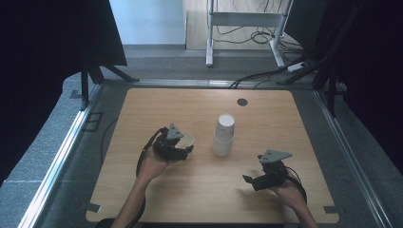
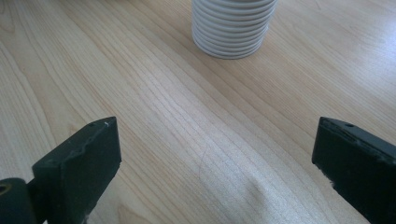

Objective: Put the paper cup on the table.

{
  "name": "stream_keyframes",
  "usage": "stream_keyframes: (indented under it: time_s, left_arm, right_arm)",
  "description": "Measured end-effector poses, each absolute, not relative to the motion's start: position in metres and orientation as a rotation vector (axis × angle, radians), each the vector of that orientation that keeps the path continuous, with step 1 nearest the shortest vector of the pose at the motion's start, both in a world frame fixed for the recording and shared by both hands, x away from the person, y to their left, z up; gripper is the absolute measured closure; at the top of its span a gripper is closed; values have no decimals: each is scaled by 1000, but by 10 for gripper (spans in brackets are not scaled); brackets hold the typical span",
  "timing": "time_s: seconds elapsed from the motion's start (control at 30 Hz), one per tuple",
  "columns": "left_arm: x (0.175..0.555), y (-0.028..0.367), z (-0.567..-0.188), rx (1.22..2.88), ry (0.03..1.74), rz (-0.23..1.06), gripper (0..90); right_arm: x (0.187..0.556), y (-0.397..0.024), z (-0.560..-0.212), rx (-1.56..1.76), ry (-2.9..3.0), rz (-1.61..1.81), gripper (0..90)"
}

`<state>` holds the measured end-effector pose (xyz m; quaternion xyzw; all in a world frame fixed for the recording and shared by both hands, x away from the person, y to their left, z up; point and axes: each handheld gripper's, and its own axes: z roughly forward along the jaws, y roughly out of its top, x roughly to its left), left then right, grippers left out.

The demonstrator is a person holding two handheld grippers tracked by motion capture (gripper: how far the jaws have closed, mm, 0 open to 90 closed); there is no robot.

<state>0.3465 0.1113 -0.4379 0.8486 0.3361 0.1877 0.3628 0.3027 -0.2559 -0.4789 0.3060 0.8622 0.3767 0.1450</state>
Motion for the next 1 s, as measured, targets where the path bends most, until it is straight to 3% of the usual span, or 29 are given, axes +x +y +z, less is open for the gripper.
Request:
stream_keyframes:
  time_s: [1.0]
  left_arm:
    - [366,113,-466,2200,1021,502,301]
  right_arm:
    - [304,-250,-493,864,2559,1037,0]
